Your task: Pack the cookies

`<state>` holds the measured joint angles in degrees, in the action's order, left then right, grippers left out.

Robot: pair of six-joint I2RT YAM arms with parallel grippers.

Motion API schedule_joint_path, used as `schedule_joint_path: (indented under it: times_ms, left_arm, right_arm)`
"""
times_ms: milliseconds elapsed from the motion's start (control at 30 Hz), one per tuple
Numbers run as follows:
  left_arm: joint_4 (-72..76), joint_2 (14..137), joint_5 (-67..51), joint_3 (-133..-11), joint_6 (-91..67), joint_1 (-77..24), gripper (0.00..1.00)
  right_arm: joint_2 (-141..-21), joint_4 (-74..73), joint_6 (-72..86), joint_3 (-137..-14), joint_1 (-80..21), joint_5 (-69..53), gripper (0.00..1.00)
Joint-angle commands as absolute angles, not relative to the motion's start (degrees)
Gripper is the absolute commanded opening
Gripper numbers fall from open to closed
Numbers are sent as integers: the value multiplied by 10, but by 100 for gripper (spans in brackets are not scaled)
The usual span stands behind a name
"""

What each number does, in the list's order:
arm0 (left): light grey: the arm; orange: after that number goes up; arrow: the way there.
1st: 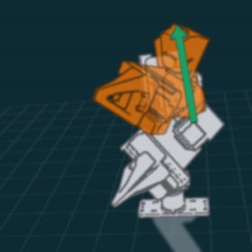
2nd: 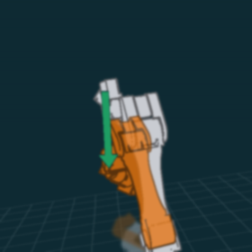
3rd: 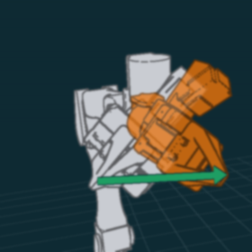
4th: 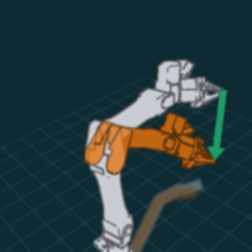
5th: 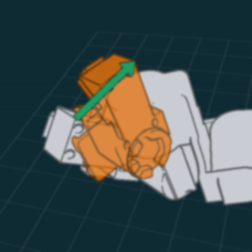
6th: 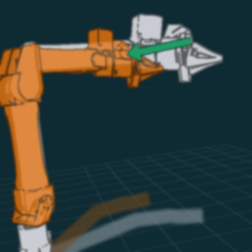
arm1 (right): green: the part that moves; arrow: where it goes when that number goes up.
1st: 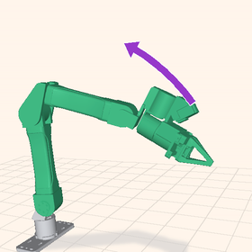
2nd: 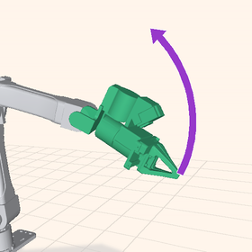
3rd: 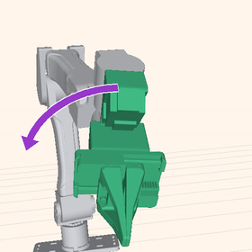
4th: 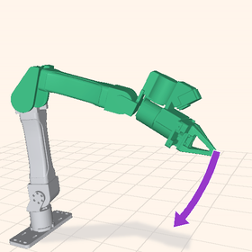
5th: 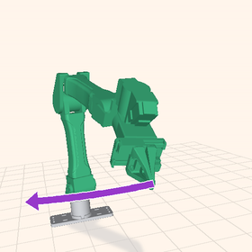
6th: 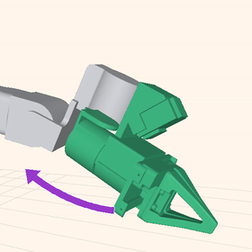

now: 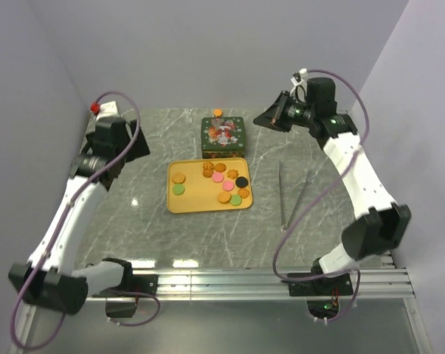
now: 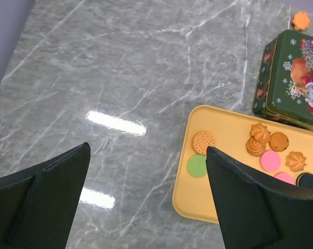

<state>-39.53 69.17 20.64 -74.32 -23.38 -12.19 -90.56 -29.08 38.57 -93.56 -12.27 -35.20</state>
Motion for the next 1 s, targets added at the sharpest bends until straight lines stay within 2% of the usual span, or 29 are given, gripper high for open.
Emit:
schedule_joint_path:
  times_ms: [0,67,100,133,233,367,567,600,667,967]
  left_arm:
    - [-347,611,229,-667,-244,-120,99]
    - [-322,588,229,-634,-246,-120,100]
    - [-302,574,232,-606,-250,-120,99]
    - [-290,570,251,-593,-251,-120,99]
    - [-215,552,304,-528,-252,-120,100]
    - [-84,516,316,-420,-197,-120,100]
    - [92,490,290,-307,-122,-106,100]
    - [99,503,265,-301,-128,-92,100]
    - [118,517,243,-289,-134,-80,99]
    - [307,603,142,-224,-132,-4,99]
  right_arm:
    - [-818,-335,295,-905,-142,-306,1]
    - [-773,-344,253,-886,-166,-265,10]
    - [-759,-343,242,-859,-174,-254,19]
    - [-743,-339,232,-843,-183,-231,38]
    - [-682,-328,206,-775,-210,-196,64]
    - [-615,-317,193,-706,-214,-170,73]
    - [-554,-308,185,-637,-221,-138,76]
    - [-543,-289,185,-609,-222,-140,86]
    - [-502,-261,185,-576,-227,-125,91]
    - [-360,-129,100,-438,-229,-61,95]
